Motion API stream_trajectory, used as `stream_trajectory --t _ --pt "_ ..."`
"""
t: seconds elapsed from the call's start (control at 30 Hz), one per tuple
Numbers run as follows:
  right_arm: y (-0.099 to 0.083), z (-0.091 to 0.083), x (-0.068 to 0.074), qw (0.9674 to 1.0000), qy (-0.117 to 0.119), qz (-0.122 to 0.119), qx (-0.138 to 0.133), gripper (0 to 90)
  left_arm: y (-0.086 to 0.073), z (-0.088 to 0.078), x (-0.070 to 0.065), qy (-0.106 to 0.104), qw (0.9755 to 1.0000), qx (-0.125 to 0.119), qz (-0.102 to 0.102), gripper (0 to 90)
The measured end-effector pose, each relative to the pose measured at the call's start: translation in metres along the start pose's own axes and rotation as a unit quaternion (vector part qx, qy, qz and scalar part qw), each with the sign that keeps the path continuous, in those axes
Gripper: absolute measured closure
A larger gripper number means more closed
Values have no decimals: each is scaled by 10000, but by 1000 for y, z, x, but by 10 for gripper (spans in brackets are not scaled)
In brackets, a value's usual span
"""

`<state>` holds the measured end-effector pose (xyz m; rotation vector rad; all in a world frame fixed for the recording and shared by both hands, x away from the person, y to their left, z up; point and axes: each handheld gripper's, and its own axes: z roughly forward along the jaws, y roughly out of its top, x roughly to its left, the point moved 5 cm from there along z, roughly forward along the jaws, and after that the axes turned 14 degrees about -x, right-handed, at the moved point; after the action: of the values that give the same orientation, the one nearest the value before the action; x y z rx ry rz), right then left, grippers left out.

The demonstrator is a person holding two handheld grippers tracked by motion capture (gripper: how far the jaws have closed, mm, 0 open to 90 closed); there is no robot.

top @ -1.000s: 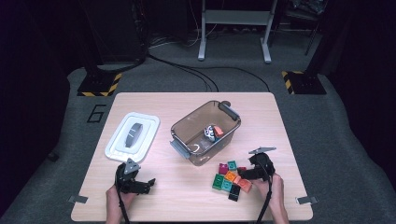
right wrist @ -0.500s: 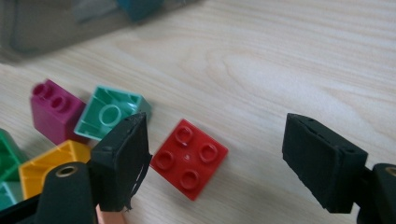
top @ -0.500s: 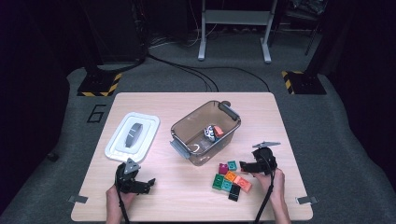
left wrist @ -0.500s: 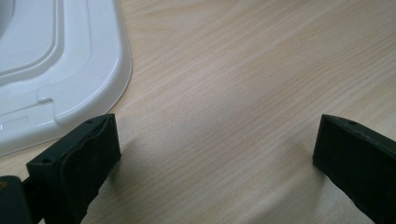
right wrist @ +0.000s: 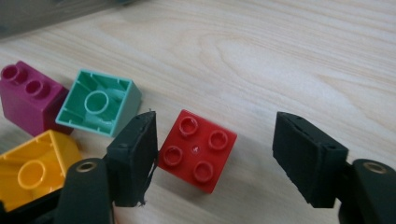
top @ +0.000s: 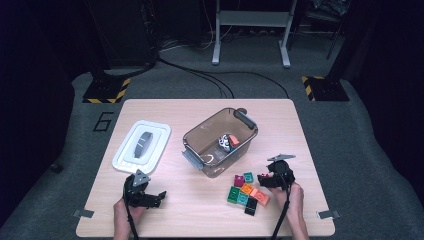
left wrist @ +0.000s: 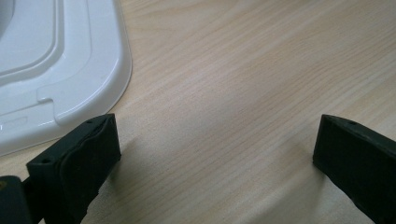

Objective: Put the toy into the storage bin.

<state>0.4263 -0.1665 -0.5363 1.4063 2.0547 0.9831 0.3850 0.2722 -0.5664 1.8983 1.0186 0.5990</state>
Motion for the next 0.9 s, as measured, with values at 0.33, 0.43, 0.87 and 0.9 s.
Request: stream_trajectory --t 0.33,0.43,0.87,0.9 --pt "4 -5 -4 9999 76 102 -6 436 0 0 0 0 10000 3 18 6" --pt "7 1 1 9997 126 176 126 484 0 0 0 2 10000 4 22 6" --pt "5 7 -3 9989 89 330 316 578 0 0 0 2 10000 3 22 6" --pt "5 7 -3 9990 87 305 312 581 0 0 0 3 10000 3 23 6"
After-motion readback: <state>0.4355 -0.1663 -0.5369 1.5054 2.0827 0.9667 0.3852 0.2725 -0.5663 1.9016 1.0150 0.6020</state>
